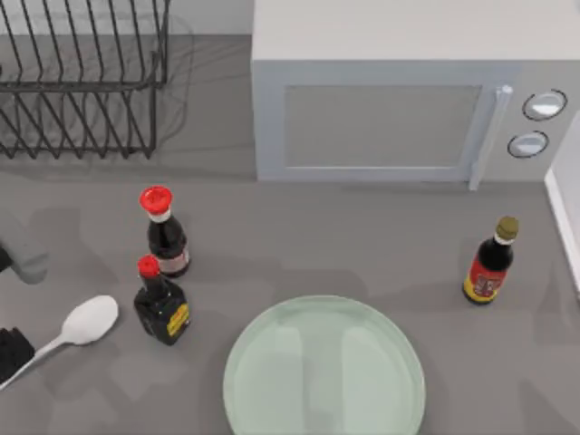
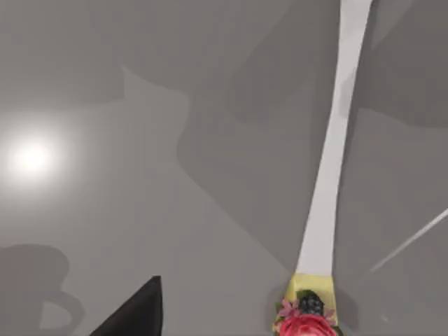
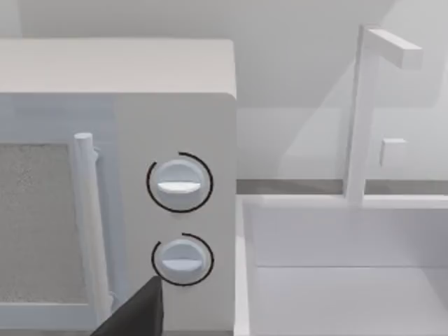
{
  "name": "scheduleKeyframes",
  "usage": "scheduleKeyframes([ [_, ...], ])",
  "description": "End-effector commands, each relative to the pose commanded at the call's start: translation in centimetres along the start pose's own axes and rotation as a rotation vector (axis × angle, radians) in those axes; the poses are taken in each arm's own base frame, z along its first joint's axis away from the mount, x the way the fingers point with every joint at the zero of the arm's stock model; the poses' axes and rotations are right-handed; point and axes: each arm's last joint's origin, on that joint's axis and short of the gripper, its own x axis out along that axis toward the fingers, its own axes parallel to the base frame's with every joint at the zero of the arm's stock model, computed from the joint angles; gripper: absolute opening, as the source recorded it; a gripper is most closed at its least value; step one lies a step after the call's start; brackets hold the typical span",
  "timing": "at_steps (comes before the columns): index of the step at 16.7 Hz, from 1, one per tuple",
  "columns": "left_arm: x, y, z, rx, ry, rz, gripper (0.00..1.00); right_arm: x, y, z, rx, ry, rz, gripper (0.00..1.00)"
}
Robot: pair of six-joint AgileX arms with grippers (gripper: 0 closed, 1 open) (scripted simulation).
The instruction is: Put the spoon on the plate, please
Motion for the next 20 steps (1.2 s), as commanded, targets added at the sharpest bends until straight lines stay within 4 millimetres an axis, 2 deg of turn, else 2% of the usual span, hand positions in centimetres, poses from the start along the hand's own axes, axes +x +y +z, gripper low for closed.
scheduleKeyframes([
  [4, 0.4, 1.2, 1.0, 0.068, 0.075, -0.079, 1.0, 0.0, 0.0, 0.0, 0.0, 0.0, 0.0, 1.0],
  [11, 0.8, 1.1, 1.1, 0.072, 0.078, -0.082, 1.0, 0.0, 0.0, 0.0, 0.0, 0.0, 0.0, 1.0],
  [13, 2.1, 1.2, 1.1, 0.071, 0.081, -0.085, 1.0, 0.0, 0.0, 0.0, 0.0, 0.0, 0.0, 1.0],
  [20, 9.3, 0.7, 0.5, 0.071, 0.074, -0.077, 1.0, 0.0, 0.0, 0.0, 0.0, 0.0, 0.0, 1.0],
])
